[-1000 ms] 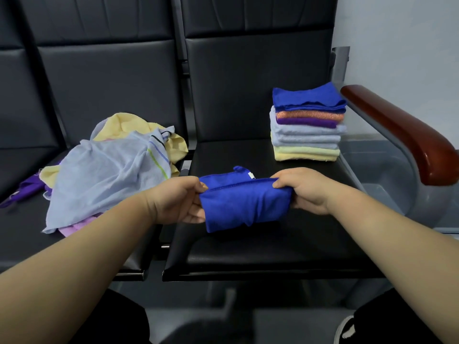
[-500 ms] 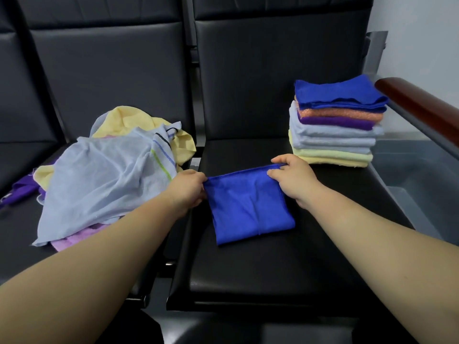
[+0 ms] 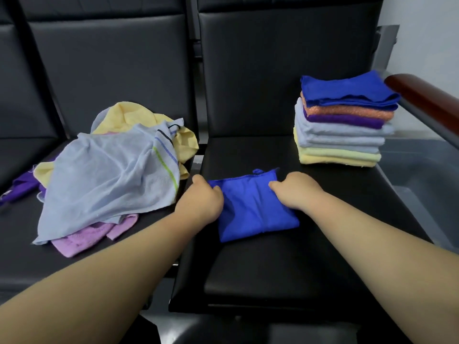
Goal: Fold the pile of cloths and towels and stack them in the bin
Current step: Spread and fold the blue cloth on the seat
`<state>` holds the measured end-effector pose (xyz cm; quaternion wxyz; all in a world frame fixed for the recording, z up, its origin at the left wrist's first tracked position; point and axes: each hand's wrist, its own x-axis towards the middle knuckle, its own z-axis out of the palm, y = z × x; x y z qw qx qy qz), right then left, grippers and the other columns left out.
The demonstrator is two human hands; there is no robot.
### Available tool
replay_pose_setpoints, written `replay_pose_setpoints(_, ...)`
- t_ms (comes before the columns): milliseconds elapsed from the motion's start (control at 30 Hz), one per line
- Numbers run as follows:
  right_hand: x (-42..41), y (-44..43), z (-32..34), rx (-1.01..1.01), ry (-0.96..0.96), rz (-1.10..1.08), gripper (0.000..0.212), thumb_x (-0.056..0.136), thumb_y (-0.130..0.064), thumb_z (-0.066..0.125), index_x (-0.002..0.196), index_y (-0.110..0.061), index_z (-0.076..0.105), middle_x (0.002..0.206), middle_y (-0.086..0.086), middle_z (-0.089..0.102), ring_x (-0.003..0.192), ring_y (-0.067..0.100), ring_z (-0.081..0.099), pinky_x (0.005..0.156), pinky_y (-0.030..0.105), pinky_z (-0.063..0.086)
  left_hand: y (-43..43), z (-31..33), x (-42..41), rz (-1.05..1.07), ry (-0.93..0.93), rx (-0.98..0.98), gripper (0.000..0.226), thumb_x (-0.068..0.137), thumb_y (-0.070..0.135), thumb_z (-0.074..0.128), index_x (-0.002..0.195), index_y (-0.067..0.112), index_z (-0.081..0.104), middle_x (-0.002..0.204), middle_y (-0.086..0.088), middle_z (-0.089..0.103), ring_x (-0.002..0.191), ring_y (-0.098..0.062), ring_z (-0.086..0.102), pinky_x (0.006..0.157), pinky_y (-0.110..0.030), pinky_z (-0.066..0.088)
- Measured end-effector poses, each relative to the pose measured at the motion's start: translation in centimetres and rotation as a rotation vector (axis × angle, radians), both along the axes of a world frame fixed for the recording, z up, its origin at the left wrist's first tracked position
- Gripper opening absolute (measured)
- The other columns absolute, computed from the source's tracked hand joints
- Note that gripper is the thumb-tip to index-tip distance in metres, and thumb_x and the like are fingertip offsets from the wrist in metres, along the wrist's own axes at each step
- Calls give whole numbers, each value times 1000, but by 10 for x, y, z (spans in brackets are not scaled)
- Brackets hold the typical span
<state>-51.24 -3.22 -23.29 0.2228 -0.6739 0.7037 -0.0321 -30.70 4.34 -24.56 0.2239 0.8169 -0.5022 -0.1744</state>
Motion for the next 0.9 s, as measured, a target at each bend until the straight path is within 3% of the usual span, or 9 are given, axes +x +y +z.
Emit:
replay_pose_setpoints(67, 3, 14, -1, 6, 85, 11, 41, 106, -43, 44, 124, -11, 62, 123, 13, 64, 94, 30, 60, 73, 35, 42, 15, -4, -15, -46, -172, 26, 38, 106, 34, 39, 125, 2, 38, 116, -17, 66, 107, -39, 65, 75, -39, 37)
replay_pose_setpoints(167, 5, 31, -6, -72, 146, 10, 39, 108, -42, 41, 128, -13, 56, 128, 10, 64, 112, 32, 64, 75, 36, 44, 28, -12, -33, -125, -387, 74, 48, 107, 33, 32, 146, 5, 27, 112, -10, 69, 102, -35, 67, 71, -38, 37)
replay_pose_setpoints(333, -1, 36, -9, -158, 209, 101, 37, 111, -43, 36, 125, -12, 52, 119, 10, 66, 100, 32, 63, 71, 38, 44, 26, -5, -31, -207, -541, 237, 56, 106, 20, 35, 157, 8, 16, 122, -12, 65, 109, -35, 65, 76, -41, 43)
replay_pose_setpoints(433, -7, 35, -9, -163, 230, 107, 38, 111, -45, 36, 122, -13, 52, 107, 9, 63, 85, 28, 55, 68, 37, 45, 27, -6, -24, -218, -552, 228, 52, 108, 21, 34, 156, 8, 19, 120, -12, 66, 106, -34, 66, 73, -40, 43)
replay_pose_setpoints(700, -3, 32, -10, -171, 243, 83, 41, 110, -48, 36, 119, -13, 54, 93, 4, 54, 80, 25, 54, 64, 36, 44, 25, -11, -20, -172, -499, 133, 52, 109, 40, 34, 148, 7, 25, 108, -6, 69, 96, -30, 69, 69, -37, 43)
replay_pose_setpoints(800, 2, 30, -9, -172, 206, 37, 46, 109, -51, 34, 121, -13, 56, 101, 5, 59, 83, 25, 55, 65, 36, 43, 18, -8, -24, -74, -376, 94, 47, 108, 40, 34, 138, 5, 33, 108, -7, 69, 98, -30, 69, 69, -37, 41)
replay_pose_setpoints(900, 10, 26, -11, -176, 184, 12, 50, 107, -53, 38, 127, -10, 54, 121, 11, 62, 98, 29, 62, 69, 37, 45, 7, -7, -17, 2, -342, 90, 43, 106, 43, 38, 124, 4, 40, 119, -13, 66, 107, -33, 67, 75, -38, 42)
